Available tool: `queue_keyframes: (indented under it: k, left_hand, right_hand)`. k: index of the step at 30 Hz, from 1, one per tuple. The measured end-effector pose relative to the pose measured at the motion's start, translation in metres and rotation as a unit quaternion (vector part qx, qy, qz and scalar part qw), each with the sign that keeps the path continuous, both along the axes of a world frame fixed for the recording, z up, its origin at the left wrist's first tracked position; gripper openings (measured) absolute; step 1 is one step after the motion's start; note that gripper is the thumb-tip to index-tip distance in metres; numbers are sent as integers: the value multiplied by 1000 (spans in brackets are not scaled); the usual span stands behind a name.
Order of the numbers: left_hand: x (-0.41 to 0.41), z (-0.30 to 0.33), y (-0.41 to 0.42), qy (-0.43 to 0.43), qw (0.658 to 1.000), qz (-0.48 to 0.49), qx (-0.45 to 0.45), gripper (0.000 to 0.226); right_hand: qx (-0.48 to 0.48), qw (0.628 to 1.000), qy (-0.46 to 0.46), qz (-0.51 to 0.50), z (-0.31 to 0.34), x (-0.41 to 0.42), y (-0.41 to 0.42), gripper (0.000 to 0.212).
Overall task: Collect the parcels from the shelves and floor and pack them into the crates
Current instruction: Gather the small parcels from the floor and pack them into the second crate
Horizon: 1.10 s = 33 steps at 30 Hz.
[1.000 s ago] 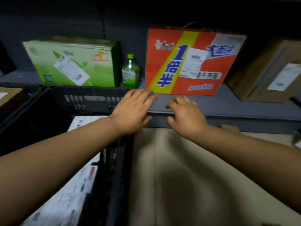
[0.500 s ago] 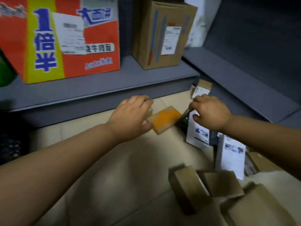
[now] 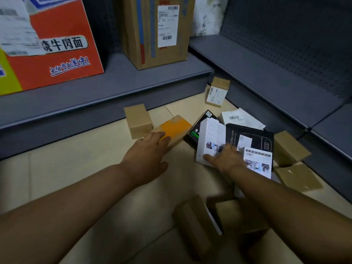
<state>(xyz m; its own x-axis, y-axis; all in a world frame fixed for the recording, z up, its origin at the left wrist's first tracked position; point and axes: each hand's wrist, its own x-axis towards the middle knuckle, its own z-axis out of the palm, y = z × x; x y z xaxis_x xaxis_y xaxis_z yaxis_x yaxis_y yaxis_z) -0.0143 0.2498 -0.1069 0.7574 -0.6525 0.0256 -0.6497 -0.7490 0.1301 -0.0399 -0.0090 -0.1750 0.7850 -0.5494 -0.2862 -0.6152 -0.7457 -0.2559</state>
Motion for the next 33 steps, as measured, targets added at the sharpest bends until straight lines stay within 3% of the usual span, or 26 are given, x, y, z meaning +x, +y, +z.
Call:
queue_keyframes:
  k: [4,12,16,24,29,33]
  left_hand:
    - [1,-9,-1,12,1000,-1,2,71]
    - [2,-16,20,11,1000,14,9,69]
    - [3,-14,40,10,999,29,15,70]
    - [7,5,95,9,996,91,-1,75]
    - [13,31,149,-18,986,168,1,81]
    - [21,54,191,59,954,266,-124,83]
  right_hand:
    - [52,996,-2,-67,-20,10,7,100]
    - [105,982,-76,-134,-30,20,29,97]
    - [102,980,-128,-116,-24,22,53,92]
    - [-48,967,-219,124,13,18,129,98]
    - [-158,893,-267,327,55,12,160,102]
    - [-198,820,-278,460,91,12,184,98]
